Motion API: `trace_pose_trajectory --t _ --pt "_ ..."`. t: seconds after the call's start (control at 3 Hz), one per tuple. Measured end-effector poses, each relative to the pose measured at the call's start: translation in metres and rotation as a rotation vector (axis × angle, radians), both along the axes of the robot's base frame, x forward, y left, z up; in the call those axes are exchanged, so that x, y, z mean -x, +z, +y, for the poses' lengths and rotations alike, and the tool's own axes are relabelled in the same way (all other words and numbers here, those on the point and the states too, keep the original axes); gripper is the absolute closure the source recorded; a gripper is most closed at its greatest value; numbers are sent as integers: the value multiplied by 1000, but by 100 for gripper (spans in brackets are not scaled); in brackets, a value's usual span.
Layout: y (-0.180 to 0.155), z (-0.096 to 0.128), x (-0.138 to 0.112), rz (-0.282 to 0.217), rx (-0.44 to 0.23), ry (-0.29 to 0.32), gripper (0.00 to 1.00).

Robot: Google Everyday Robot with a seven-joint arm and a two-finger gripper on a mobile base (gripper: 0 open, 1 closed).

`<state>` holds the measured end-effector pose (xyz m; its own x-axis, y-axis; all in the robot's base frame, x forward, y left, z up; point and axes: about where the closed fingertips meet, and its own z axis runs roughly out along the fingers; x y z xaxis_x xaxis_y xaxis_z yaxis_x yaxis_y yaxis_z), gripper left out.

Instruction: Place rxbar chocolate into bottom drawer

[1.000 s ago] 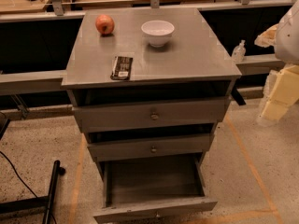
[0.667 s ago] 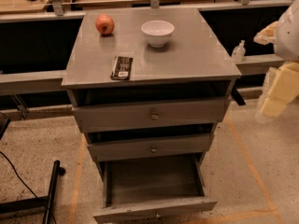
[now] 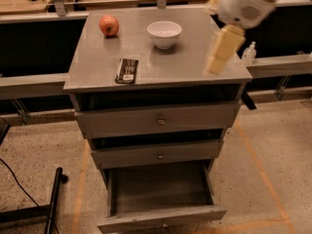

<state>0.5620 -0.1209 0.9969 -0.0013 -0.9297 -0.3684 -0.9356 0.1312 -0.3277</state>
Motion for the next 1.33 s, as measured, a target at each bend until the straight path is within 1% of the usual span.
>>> trace_pose_trajectory --t 0.33,0.67,1.0,1.33 --pt "-16 80 -62 74 -92 68 0" --pt "-31 174 -108 169 -175 89 0" --pt "-38 218 -156 156 -264 10 0" --pt "-42 219 -155 168 -259 21 0"
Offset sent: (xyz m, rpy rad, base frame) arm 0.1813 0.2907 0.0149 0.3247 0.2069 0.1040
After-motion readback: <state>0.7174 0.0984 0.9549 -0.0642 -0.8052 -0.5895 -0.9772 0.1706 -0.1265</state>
